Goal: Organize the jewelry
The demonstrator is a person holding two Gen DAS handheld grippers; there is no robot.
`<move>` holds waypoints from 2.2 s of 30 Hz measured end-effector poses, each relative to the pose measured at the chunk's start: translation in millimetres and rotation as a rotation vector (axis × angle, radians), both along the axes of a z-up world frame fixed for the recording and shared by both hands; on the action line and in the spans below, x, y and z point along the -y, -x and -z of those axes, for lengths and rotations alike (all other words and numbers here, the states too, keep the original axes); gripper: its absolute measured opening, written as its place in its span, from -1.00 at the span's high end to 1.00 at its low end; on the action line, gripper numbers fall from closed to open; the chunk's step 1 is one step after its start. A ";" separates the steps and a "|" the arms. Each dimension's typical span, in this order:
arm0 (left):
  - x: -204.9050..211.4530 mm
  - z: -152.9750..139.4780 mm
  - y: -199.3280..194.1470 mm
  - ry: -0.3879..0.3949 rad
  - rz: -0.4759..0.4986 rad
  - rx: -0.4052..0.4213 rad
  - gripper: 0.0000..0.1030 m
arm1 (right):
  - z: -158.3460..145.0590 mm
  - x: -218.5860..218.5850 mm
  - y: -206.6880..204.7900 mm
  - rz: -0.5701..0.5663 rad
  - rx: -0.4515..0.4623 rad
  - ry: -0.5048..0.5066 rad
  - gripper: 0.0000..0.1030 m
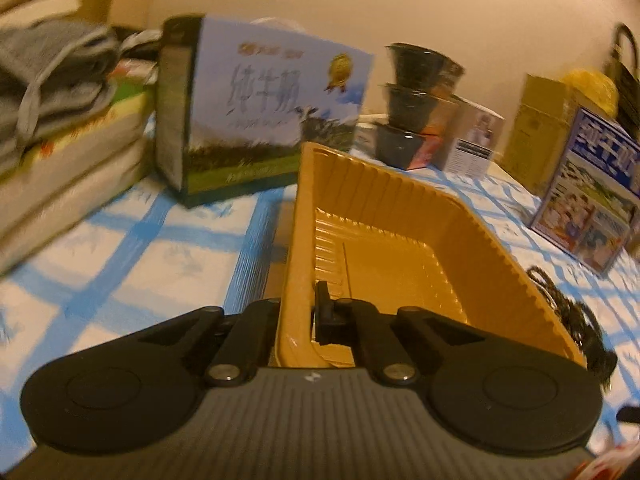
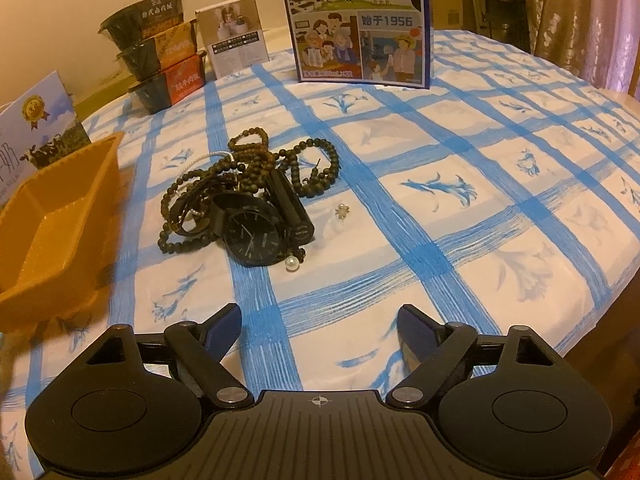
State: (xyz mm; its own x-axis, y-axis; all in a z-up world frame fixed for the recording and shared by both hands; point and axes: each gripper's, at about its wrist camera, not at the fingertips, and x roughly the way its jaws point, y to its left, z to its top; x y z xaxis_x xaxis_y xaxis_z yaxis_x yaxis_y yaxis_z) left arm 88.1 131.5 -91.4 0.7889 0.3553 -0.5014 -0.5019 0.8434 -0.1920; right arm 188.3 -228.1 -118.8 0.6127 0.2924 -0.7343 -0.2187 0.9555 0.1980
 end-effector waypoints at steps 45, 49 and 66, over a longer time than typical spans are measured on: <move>-16.3 -26.2 -47.2 -0.188 0.312 0.041 0.93 | -41.3 -57.8 -15.2 -0.256 0.231 -0.085 0.84; -17.3 -27.1 -48.9 -0.188 0.313 0.045 0.93 | -48.2 -93.0 -17.1 -0.354 0.238 -0.143 0.84; -16.5 -24.3 -51.4 -0.178 0.303 0.056 0.93 | -41.0 -91.1 -14.3 -0.306 0.178 -0.237 0.09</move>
